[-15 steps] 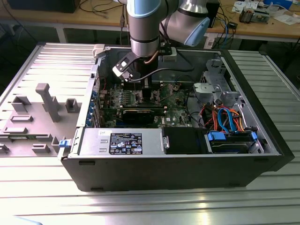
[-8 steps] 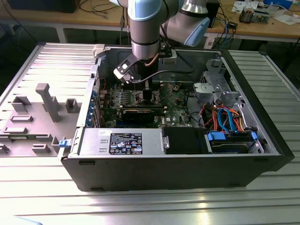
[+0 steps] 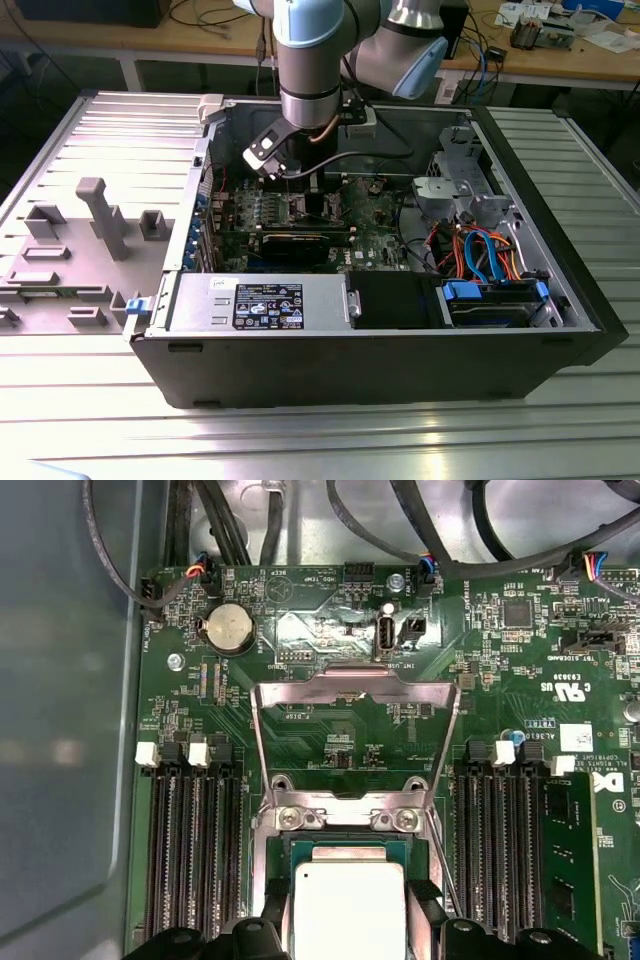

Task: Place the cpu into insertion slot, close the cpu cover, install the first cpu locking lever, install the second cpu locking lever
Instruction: 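Place the cpu into insertion slot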

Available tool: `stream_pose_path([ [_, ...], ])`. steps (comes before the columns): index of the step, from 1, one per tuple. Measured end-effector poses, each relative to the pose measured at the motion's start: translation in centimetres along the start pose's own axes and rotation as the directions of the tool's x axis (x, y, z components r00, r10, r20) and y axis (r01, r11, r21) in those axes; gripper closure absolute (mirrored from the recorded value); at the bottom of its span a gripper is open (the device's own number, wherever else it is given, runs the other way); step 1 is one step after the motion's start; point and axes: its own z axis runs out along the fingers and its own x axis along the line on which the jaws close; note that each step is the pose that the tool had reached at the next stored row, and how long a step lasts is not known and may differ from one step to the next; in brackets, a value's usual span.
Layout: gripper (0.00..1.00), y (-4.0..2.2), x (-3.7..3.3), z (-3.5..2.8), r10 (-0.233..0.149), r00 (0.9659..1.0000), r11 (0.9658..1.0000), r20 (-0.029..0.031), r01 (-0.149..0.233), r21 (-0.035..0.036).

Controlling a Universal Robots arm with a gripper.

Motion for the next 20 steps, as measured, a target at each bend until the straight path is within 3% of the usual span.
stream_pose_path([
  [13,0.45,0.02,0.01,0.19,0.018,0.9998,0.9998,0.0013,-0.018,-0.0005],
  [14,0.44,0.02,0.02,0.21,0.018,0.9998,0.9998,0.0005,-0.018,-0.0006],
  [16,0.32,0.02,0.02,0.2,0.018,0.9998,0.9998,0.0008,-0.018,-0.0003],
  [20,0.32,0.03,0.02,0.02,0.018,0.9998,0.9998,0.001,-0.018,-0.0003],
])
